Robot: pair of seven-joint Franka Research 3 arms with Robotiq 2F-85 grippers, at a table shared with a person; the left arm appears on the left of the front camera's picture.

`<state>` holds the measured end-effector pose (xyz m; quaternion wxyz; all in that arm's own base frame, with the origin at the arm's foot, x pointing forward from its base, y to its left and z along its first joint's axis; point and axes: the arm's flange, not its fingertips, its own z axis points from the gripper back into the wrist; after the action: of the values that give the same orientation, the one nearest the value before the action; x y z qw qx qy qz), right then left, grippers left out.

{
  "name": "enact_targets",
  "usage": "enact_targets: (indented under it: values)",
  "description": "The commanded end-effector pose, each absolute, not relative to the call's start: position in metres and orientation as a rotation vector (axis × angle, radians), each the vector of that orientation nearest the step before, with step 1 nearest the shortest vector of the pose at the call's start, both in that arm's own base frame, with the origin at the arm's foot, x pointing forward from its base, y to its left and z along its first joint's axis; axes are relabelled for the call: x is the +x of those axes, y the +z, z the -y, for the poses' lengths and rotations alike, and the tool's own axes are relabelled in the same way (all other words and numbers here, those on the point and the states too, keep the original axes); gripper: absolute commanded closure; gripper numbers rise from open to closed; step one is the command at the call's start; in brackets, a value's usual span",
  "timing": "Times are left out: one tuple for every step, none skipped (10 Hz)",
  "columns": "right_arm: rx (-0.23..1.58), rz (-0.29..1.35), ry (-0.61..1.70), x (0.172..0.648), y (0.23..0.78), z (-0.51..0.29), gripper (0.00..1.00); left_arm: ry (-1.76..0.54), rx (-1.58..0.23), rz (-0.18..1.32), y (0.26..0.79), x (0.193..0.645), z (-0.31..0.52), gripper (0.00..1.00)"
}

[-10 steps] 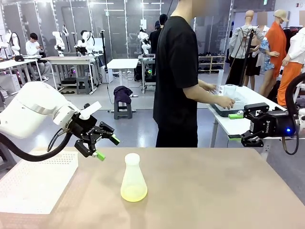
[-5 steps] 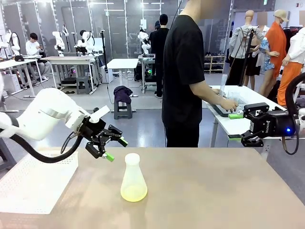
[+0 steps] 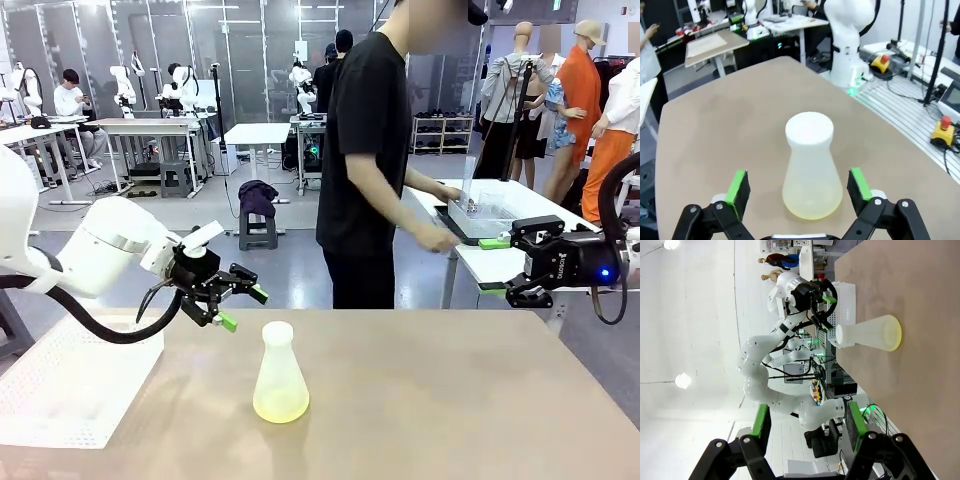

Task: Prepare the solutions needed for the experiment.
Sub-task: When the human places the Big flask in the center of the table, pick up the Big flask and place it in the left Organizing basket.

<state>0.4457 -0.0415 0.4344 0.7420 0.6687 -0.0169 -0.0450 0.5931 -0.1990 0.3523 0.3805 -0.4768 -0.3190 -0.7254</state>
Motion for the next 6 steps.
enact_targets:
  values:
    - [1.469, 0.038, -0.095, 0.446, 0.436, 0.041, 0.24, -1.864, -1.327, 0.835, 0.344, 0.606, 0.203, 0.00]
    - [1.469, 0.038, -0.095, 0.446, 0.436, 0.041, 0.24, -1.873, -1.352, 0.832, 0.338, 0.608, 0.204, 0.00]
    - [1.469, 0.038, -0.095, 0.446, 0.436, 0.041, 0.24, -1.864, -1.375, 0.827, 0.333, 0.607, 0.207, 0.00]
    - [1.469, 0.038, -0.095, 0.446, 0.436, 0.041, 0.24, -1.876, -1.382, 0.816, 0.326, 0.605, 0.209, 0.00]
    - [1.469, 0.038, -0.095, 0.446, 0.436, 0.041, 0.24, -1.869, -1.388, 0.809, 0.323, 0.603, 0.213, 0.00]
    - [1.469, 0.038, -0.095, 0.446, 0.436, 0.041, 0.24, -1.858, -1.406, 0.799, 0.319, 0.600, 0.217, 0.00]
